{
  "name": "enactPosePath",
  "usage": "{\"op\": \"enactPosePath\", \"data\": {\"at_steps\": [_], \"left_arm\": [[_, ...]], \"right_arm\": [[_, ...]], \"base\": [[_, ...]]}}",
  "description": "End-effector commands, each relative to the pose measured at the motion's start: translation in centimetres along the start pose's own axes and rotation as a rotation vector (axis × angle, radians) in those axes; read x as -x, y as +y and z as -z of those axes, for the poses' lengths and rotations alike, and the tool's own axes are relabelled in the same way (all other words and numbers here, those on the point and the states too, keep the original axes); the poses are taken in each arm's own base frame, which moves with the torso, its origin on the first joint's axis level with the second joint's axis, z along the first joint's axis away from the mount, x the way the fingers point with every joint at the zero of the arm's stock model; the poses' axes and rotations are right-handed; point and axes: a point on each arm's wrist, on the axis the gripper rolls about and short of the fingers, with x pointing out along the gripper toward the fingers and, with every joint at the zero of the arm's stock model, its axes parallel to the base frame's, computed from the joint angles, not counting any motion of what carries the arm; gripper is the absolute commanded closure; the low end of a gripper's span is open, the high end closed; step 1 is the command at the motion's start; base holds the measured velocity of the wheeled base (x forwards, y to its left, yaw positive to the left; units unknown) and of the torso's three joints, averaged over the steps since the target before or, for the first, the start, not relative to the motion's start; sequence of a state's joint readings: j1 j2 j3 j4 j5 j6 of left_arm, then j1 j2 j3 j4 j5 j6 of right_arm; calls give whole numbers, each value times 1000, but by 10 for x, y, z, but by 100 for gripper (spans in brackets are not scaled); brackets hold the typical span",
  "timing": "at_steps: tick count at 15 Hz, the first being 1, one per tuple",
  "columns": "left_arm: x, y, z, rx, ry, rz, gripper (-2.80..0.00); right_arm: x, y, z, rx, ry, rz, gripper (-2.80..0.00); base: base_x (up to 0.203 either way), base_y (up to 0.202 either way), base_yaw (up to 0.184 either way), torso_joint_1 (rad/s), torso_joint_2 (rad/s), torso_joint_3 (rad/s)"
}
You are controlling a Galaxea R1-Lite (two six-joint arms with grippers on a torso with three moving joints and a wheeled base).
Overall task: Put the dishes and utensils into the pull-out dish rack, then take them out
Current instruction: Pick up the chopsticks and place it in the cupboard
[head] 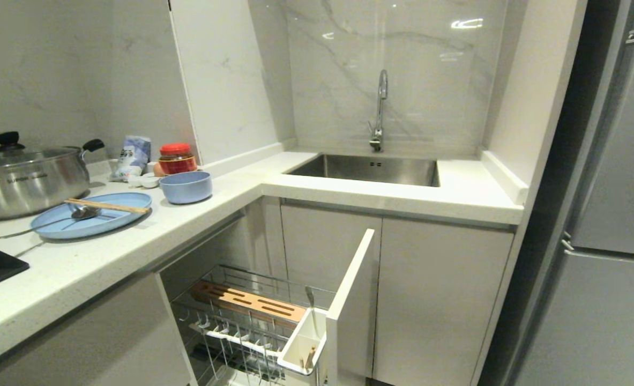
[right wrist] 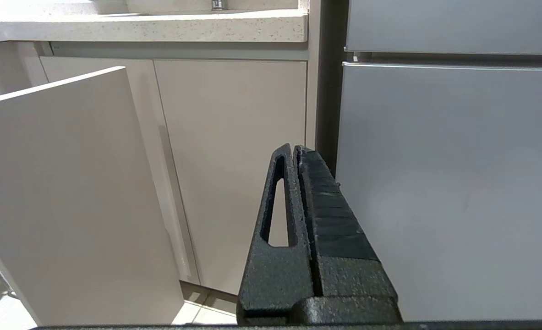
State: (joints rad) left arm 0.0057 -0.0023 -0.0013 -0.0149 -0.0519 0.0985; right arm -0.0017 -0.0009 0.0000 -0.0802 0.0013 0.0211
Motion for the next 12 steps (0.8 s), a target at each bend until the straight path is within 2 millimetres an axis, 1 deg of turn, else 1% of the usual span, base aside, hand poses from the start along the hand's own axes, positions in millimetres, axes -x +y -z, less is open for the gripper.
{"op": "enactPosePath", "data": {"at_steps": [1,10,12], "left_arm": [[-1,0,4,7,19,0,0],[-1,0,4,18,21,-7,0],[-1,0,4,12,19,-3,0]], "right_arm": [[-1,0,7,0,24,0,0],[-1,0,7,0,24,0,0],[-1,0,7,0,24,0,0]], "base": [[0,0,0,0,0,0],[0,0,0,0,0,0],[0,0,0,3,2,-81]]}}
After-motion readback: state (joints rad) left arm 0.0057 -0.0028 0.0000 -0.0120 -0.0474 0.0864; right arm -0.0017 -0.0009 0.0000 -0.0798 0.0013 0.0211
